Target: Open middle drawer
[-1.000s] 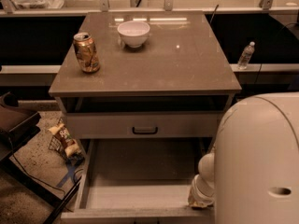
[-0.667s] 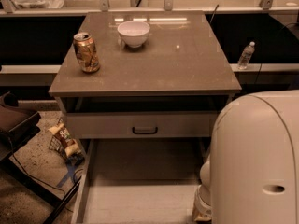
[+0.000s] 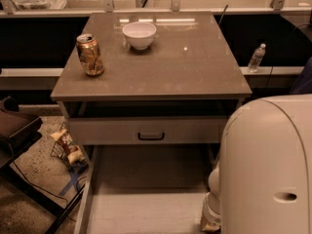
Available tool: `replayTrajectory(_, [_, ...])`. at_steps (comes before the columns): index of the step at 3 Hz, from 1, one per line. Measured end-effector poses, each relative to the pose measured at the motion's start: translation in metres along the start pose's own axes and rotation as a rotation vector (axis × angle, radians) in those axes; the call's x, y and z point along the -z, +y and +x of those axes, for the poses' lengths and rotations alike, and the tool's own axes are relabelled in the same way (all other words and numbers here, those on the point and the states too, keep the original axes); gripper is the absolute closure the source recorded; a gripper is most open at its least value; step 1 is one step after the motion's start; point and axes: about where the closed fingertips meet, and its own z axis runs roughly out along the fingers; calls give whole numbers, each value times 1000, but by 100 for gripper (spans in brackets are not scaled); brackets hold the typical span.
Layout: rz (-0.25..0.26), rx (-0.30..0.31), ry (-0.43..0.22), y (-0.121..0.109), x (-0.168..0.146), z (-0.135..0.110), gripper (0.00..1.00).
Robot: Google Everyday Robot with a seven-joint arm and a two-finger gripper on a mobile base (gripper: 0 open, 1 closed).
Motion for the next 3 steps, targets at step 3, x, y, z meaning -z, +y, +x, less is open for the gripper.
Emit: replayTrajectory(3, [-4,0,0,2,-1,0,0])
